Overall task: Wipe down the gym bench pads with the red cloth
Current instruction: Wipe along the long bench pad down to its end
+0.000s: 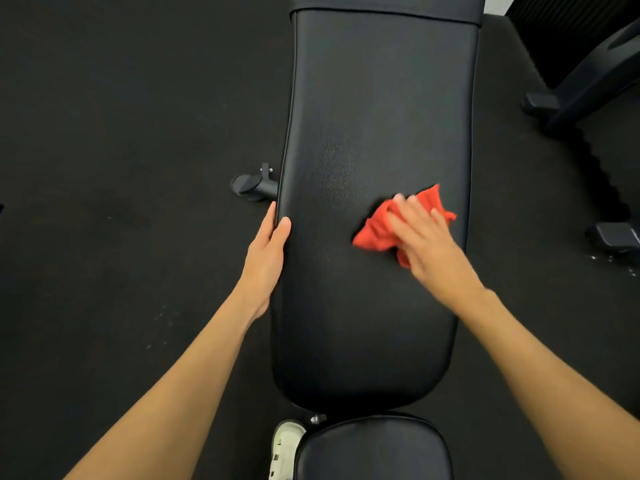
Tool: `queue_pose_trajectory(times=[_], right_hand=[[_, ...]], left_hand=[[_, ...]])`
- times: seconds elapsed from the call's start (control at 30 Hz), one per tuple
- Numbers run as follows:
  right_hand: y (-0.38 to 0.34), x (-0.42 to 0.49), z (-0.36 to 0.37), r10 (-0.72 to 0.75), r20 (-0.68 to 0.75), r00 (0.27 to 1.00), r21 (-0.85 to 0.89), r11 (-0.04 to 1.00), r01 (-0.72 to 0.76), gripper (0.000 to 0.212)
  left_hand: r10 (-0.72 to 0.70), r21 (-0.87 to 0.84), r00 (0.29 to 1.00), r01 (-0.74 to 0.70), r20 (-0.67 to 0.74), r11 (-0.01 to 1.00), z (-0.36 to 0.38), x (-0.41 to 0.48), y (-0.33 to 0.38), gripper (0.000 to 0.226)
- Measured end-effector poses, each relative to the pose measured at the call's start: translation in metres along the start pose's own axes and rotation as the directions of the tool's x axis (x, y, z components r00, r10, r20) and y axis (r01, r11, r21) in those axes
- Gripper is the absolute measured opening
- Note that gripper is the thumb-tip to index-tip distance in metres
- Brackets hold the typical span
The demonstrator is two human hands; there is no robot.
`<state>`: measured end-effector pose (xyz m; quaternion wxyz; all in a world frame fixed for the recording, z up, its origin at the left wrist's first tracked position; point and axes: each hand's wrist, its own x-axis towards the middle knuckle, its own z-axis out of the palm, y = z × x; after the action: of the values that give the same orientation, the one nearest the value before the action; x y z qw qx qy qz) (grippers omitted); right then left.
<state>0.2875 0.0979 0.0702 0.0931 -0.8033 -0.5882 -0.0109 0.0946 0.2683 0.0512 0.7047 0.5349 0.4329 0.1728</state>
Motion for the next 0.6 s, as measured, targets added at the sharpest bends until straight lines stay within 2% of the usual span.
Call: queue_pose_trajectory(times=[0.07, 0.13, 0.2, 0.27, 0.3, 0.37, 0.4, 0.47, 0.53, 0.6], right_hand=[[-0.007, 0.009, 0.000, 0.225, -0.131, 0.966, 0.230, 0.954, -0.191, 0.057], [-0.022, 0.013, -0.001, 0.493, -0.198, 0.847, 0.482, 0.802, -0.354, 0.046], [-0.040, 0.004, -0.002, 0.641, -0.161, 0.750, 0.663, 0.633, -0.399, 0.035], [-0.060, -0.012, -0.002, 0.699, -0.094, 0.709, 0.779, 0.495, -0.385, 0.033], [-0.070, -0.024, -0.001, 0.701, -0.062, 0.710, 0.801, 0.460, -0.384, 0.035], [-0.084, -0.048, 0.003, 0.641, -0.018, 0.767, 0.768, 0.500, -0.400, 0.035], [-0.090, -0.062, 0.007, 0.587, 0.014, 0.809, 0.739, 0.539, -0.404, 0.033], [-0.102, -0.091, 0.013, 0.464, 0.070, 0.883, 0.702, 0.606, -0.375, 0.036], [-0.110, -0.122, 0.020, 0.380, 0.062, 0.923, 0.665, 0.674, -0.322, 0.042], [-0.113, -0.155, 0.031, 0.355, 0.090, 0.931, 0.629, 0.704, -0.329, 0.046]], left_hand=[[0.047, 0.114, 0.986, -0.029, -0.162, 0.993, 0.004, -0.014, -0.001, 0.049], [0.159, 0.238, 0.944, -0.089, -0.290, 0.967, 0.010, -0.040, -0.009, 0.039], [0.258, 0.281, 0.916, -0.172, -0.306, 0.944, 0.017, -0.072, -0.020, 0.028], [0.269, 0.244, 0.925, -0.205, -0.268, 0.948, 0.023, -0.097, -0.031, 0.021], [0.222, 0.204, 0.952, -0.178, -0.213, 0.963, 0.026, -0.107, -0.036, 0.020], [0.030, 0.115, 0.998, -0.024, -0.049, 0.993, 0.033, -0.121, -0.045, 0.033], [-0.070, 0.081, 0.997, 0.067, 0.032, 0.994, 0.036, -0.126, -0.050, 0.045], [-0.174, 0.083, 0.977, 0.164, 0.127, 0.983, 0.041, -0.139, -0.063, 0.063], [-0.240, 0.087, 0.954, 0.228, 0.181, 0.970, 0.044, -0.150, -0.079, 0.061], [-0.329, 0.051, 0.924, 0.326, 0.192, 0.944, 0.048, -0.159, -0.097, 0.042]])
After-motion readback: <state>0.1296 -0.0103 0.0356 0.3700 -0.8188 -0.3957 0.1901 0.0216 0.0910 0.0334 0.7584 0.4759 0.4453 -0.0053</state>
